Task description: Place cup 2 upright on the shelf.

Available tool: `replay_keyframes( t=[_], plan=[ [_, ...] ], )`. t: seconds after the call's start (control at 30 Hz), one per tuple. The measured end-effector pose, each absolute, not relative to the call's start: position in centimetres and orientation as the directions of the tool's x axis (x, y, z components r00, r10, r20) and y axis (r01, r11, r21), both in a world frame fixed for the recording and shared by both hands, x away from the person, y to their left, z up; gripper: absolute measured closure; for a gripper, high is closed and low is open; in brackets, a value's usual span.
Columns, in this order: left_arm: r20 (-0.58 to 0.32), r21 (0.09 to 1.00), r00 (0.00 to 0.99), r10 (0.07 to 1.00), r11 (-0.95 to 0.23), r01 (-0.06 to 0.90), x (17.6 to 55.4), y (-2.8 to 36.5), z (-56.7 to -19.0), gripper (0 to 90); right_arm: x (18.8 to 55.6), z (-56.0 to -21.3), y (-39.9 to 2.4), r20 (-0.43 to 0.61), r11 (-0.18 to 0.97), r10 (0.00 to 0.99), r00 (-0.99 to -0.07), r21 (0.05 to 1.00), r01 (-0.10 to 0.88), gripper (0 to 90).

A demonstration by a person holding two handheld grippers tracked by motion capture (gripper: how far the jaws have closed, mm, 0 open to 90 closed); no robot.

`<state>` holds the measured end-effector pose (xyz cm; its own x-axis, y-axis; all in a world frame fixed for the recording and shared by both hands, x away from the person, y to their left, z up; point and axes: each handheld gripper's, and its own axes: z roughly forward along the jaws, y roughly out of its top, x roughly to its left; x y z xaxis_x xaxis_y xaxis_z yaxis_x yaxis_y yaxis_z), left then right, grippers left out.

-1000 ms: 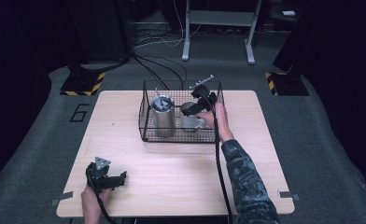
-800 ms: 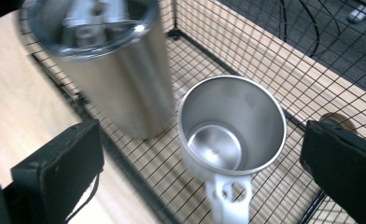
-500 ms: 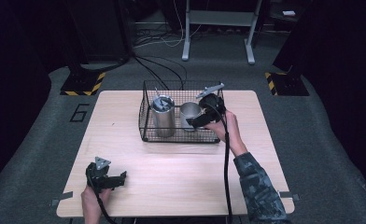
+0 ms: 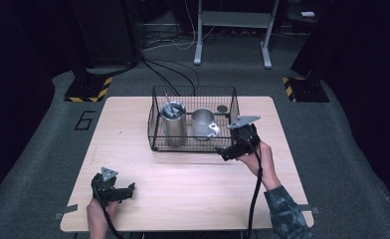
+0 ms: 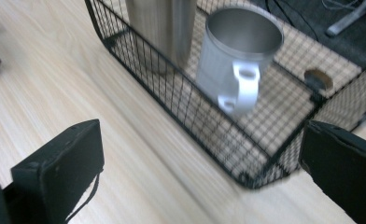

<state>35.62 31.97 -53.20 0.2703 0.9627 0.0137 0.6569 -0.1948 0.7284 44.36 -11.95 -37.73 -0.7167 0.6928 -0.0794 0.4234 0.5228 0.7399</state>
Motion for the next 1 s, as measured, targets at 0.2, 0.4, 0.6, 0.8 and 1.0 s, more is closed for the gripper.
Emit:
replay_keyframes(
  t=[0.2, 0.4, 0.6, 0.8, 1.0],
  plan=[
    [0.012, 0.729, 0.27, 0.963, -0.193, 0.657, 35.6, 32.0, -53.2, 2.4, 42.7, -41.0, -14.4, -0.068, 0.51, 0.723, -0.688, 0.724, 0.465, 0.0],
    [0.015, 0.729, 0.27, 0.963, -0.195, 0.656, 35.6, 32.0, -53.2, 2.3, 40.9, -45.6, -17.0, -0.015, 0.46, 0.768, -0.64, 0.708, 0.535, 0.0],
    [0.015, 0.729, 0.27, 0.963, -0.195, 0.657, 35.6, 32.0, -53.2, 2.3, 39.4, -49.8, -18.6, 0.032, 0.421, 0.795, -0.606, 0.69, 0.588, 0.0],
    [0.01, 0.733, 0.264, 0.965, -0.186, 0.654, 35.6, 31.9, -53.2, 2.2, 38.3, -51.8, -19.5, 0.043, 0.392, 0.812, -0.582, 0.698, 0.599, 0.0],
    [0.008, 0.734, 0.26, 0.966, -0.182, 0.654, 35.6, 31.8, -53.3, 2.2, 37.6, -53.0, -20.0, -0.004, 0.396, 0.827, -0.562, 0.714, 0.577, 0.0]
  ],
)
